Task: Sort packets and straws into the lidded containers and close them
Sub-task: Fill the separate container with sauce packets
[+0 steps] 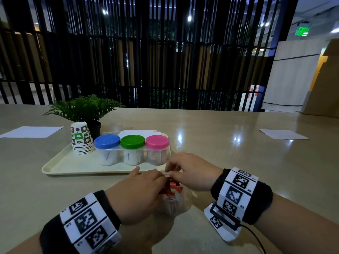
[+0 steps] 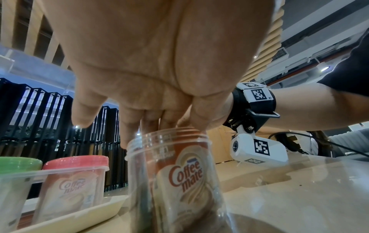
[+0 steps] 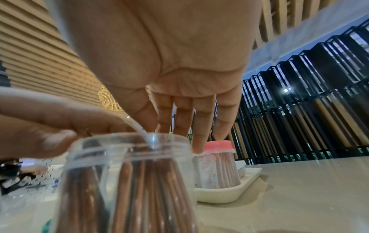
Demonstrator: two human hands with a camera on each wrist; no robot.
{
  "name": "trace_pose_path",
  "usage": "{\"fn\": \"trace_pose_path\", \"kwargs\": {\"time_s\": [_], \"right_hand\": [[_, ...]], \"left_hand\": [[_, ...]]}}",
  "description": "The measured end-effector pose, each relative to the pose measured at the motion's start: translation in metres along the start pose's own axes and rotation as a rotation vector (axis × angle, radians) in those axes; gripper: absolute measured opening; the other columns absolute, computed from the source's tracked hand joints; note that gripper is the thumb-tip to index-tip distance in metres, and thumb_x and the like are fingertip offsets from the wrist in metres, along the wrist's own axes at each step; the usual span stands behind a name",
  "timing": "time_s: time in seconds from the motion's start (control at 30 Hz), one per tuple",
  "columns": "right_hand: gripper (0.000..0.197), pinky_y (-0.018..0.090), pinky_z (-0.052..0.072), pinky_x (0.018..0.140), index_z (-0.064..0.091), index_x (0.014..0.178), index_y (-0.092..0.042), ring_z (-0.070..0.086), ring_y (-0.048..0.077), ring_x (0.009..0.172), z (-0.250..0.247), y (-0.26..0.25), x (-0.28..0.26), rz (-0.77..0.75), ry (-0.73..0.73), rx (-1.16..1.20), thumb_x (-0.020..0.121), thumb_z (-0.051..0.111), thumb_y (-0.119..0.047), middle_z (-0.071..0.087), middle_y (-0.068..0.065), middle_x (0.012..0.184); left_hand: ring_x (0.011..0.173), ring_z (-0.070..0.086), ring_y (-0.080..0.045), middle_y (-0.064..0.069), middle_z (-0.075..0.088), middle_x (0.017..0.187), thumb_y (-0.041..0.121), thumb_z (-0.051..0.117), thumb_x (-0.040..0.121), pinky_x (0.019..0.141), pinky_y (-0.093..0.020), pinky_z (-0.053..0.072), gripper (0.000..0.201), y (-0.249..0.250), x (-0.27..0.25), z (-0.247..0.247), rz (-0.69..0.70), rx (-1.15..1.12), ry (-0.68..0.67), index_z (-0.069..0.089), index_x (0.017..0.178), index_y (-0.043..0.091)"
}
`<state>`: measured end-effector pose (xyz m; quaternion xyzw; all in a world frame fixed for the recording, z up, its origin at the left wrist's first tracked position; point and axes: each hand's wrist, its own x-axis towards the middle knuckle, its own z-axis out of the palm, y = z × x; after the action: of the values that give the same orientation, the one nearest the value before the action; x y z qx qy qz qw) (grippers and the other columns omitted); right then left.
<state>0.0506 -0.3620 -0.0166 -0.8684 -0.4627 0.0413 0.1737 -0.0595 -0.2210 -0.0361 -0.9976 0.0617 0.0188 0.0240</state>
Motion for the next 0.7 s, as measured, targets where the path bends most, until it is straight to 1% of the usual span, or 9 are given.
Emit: {"fn": "trace_pose_path", "kwargs": {"time_s": [0.07, 0.13, 0.2, 0.27, 0.3, 0.33, 0.43, 0.53, 0.7], "right_hand": [[0.024, 0.029, 0.050, 0.091, 0.057, 0.117, -0.024, 0.056, 0.011, 0.103, -0.003, -0.001, -0.004, 0.009, 0.009, 0.077, 0.094, 0.055, -0.031, 0.050, -0.006, 0.115], [0.035, 0.028, 0.047, 0.094, 0.052, 0.124, -0.025, 0.053, 0.012, 0.109, -0.004, -0.001, -0.008, 0.018, -0.058, 0.079, 0.092, 0.057, -0.039, 0.045, -0.005, 0.121], [0.034, 0.027, 0.046, 0.093, 0.054, 0.119, -0.025, 0.051, 0.011, 0.109, -0.003, -0.001, -0.013, -0.011, -0.076, 0.045, 0.090, 0.061, -0.040, 0.046, -0.006, 0.117], [0.023, 0.025, 0.046, 0.089, 0.060, 0.104, -0.025, 0.051, 0.009, 0.101, -0.002, -0.001, -0.019, -0.042, -0.031, 0.051, 0.086, 0.066, -0.038, 0.046, -0.010, 0.107], [0.019, 0.024, 0.046, 0.086, 0.061, 0.096, -0.024, 0.052, 0.007, 0.097, -0.001, -0.002, -0.021, -0.050, -0.011, 0.059, 0.084, 0.068, -0.037, 0.046, -0.012, 0.102], [0.017, 0.024, 0.047, 0.084, 0.063, 0.090, -0.024, 0.052, 0.006, 0.093, 0.000, -0.002, -0.023, -0.054, -0.003, 0.062, 0.082, 0.070, -0.037, 0.047, -0.013, 0.099], [0.014, 0.025, 0.048, 0.082, 0.069, 0.085, -0.020, 0.052, 0.005, 0.087, 0.004, -0.004, -0.027, -0.092, -0.009, 0.040, 0.082, 0.070, -0.034, 0.052, -0.009, 0.097], [0.013, 0.022, 0.046, 0.079, 0.072, 0.084, -0.015, 0.052, 0.005, 0.084, 0.005, -0.006, -0.029, -0.128, -0.016, 0.032, 0.085, 0.067, -0.027, 0.057, -0.005, 0.094], [0.011, 0.023, 0.046, 0.082, 0.073, 0.083, -0.019, 0.052, 0.004, 0.087, -0.002, -0.004, -0.028, -0.069, -0.016, 0.043, 0.086, 0.066, -0.026, 0.059, -0.007, 0.095]], "left_hand": [[0.135, 0.030, -0.008, 0.011, 0.031, 0.145, 0.043, 0.031, 0.102, 0.120, -0.048, 0.012, 0.045, 0.000, -0.001, 0.001, 0.023, 0.036, -0.021, 0.025, 0.146, 0.033], [0.145, 0.018, -0.012, 0.008, 0.019, 0.155, 0.048, 0.030, 0.101, 0.122, -0.047, 0.006, 0.056, -0.001, -0.001, 0.004, 0.032, 0.047, -0.052, 0.014, 0.152, 0.031], [0.150, 0.000, -0.015, 0.004, 0.000, 0.163, 0.056, 0.023, 0.098, 0.121, -0.045, 0.000, 0.069, -0.001, -0.001, 0.010, 0.021, 0.071, -0.085, -0.003, 0.155, 0.027], [0.150, -0.010, -0.016, 0.002, -0.012, 0.163, 0.065, 0.010, 0.087, 0.120, -0.043, -0.003, 0.081, 0.000, -0.001, 0.013, 0.018, 0.103, -0.101, -0.016, 0.153, 0.026], [0.149, -0.013, -0.017, 0.001, -0.015, 0.163, 0.065, 0.011, 0.087, 0.120, -0.042, -0.004, 0.081, 0.001, -0.001, 0.013, 0.017, 0.105, -0.109, -0.017, 0.152, 0.026], [0.149, -0.014, -0.017, 0.001, -0.017, 0.162, 0.063, 0.018, 0.092, 0.120, -0.042, -0.005, 0.078, 0.002, -0.001, 0.013, 0.017, 0.095, -0.119, -0.017, 0.153, 0.027], [0.148, -0.016, -0.016, 0.001, -0.018, 0.162, 0.054, 0.034, 0.099, 0.121, -0.043, -0.006, 0.079, 0.005, -0.003, 0.008, 0.020, 0.066, -0.131, -0.015, 0.153, 0.026], [0.148, -0.015, -0.014, 0.001, -0.018, 0.162, 0.056, 0.038, 0.097, 0.121, -0.044, -0.006, 0.083, 0.003, -0.002, 0.007, 0.020, 0.052, -0.135, -0.014, 0.153, 0.024], [0.148, -0.014, -0.011, 0.005, -0.017, 0.162, 0.058, 0.040, 0.096, 0.121, -0.045, -0.005, 0.087, 0.000, -0.002, 0.005, 0.020, 0.048, -0.149, -0.016, 0.153, 0.025]]}}
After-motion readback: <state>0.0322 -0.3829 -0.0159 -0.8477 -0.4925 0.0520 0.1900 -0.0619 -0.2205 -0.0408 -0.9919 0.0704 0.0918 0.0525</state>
